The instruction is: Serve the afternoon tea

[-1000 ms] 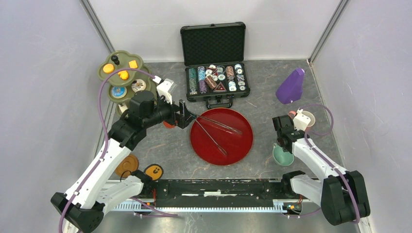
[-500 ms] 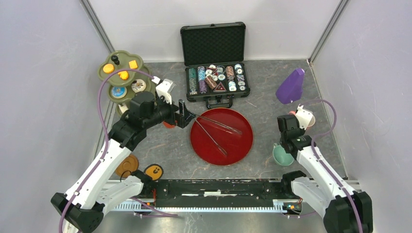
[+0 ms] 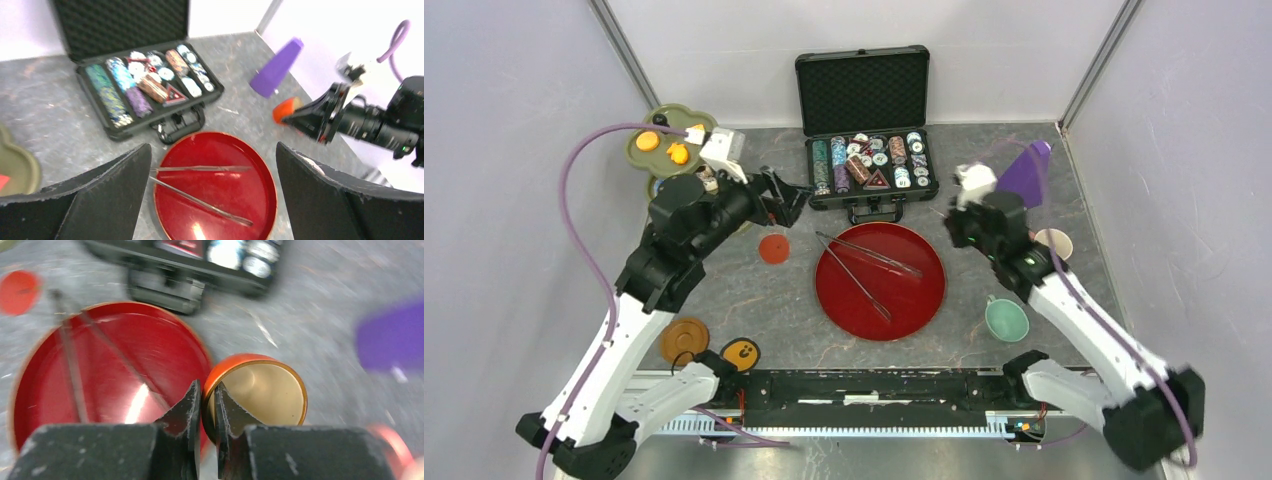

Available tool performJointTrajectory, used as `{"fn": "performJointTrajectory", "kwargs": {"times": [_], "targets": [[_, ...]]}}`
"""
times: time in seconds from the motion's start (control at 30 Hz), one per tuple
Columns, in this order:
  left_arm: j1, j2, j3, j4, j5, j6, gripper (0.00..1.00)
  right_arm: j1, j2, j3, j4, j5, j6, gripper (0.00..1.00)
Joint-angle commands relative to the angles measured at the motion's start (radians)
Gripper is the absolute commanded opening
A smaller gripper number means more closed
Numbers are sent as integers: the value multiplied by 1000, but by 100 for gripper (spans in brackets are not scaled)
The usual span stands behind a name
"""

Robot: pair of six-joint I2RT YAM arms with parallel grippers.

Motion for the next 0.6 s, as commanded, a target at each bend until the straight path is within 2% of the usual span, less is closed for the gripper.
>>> {"fn": "performJointTrajectory", "kwargs": {"times": [0.0, 0.17, 0.23, 0.37, 0.57], "targets": [[-1, -117, -13, 117, -254, 2, 100, 245, 252, 235, 139, -93, -103, 0], [22, -343, -203, 218, -541, 39, 100, 452, 570, 504, 162, -80, -95, 0], [42, -439, -269, 240, -607, 36, 100, 514, 686, 608, 166, -80, -101, 0], [57, -570, -338, 291, -669, 53, 100, 606, 941, 860, 112, -75, -106, 0], [71, -582, -333, 279, -656, 50, 100, 687, 1237, 1223, -19, -2, -139, 0]]}}
